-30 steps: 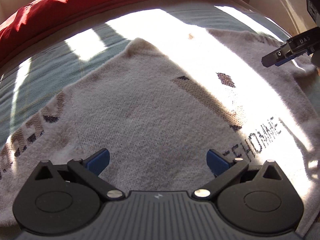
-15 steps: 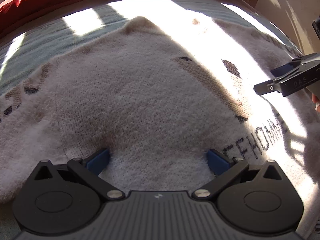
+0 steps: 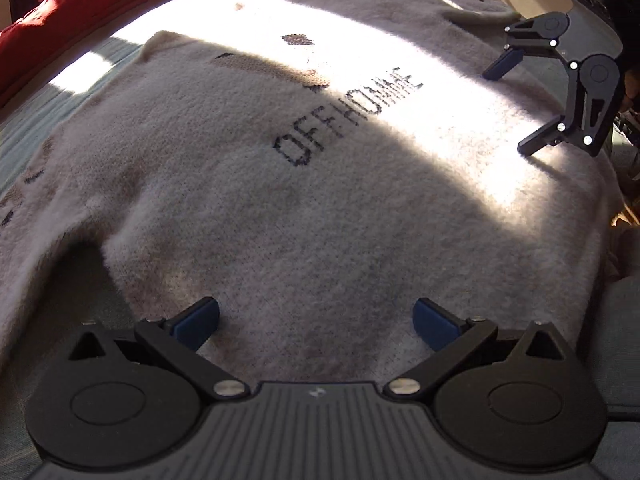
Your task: Fold clothes
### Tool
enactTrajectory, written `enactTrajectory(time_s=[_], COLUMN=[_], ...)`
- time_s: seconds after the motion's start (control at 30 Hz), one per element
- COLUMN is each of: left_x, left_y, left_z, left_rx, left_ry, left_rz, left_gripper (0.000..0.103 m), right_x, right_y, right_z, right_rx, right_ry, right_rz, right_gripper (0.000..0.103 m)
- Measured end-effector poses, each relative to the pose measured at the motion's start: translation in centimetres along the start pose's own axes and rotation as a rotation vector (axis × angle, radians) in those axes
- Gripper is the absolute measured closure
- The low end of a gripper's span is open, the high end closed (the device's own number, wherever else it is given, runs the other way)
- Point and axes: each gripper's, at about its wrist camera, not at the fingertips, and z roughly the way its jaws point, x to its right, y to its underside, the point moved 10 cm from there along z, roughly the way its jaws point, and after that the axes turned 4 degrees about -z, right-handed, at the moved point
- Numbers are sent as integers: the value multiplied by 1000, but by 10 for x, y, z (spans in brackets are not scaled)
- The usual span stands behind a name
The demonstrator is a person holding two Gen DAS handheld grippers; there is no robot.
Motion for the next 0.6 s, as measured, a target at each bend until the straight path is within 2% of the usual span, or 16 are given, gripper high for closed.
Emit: enactTrajectory(time_s=[0.17, 0.3, 0.37, 0.4, 0.5, 0.6], left_x=[19, 22, 21, 21, 20, 18], left_y=[38, 51, 47, 42, 20, 6], left_z=[-14, -24, -30, -33, -37, -24], left_rx=[-69, -106, -90, -73, -2, 23], left_ry=[34, 40, 35, 33, 17, 14], left_rz=[95, 115, 132, 136, 142, 136], left_gripper=[1, 1, 1, 1, 1, 1], right_x=[-28, -36, -41, -43, -42, -40], right_y=[46, 69, 74, 72, 49, 24], right_z=[-16, -25, -28, -30, -34, -24], right_rx=[-81, -137, -167, -171, -104, -68], right_ry=[-30, -47, -46, -48, -35, -36], right_rz=[-80, -117, -175, -199, -210, -180], right_gripper=[0, 0, 0, 0, 0, 0])
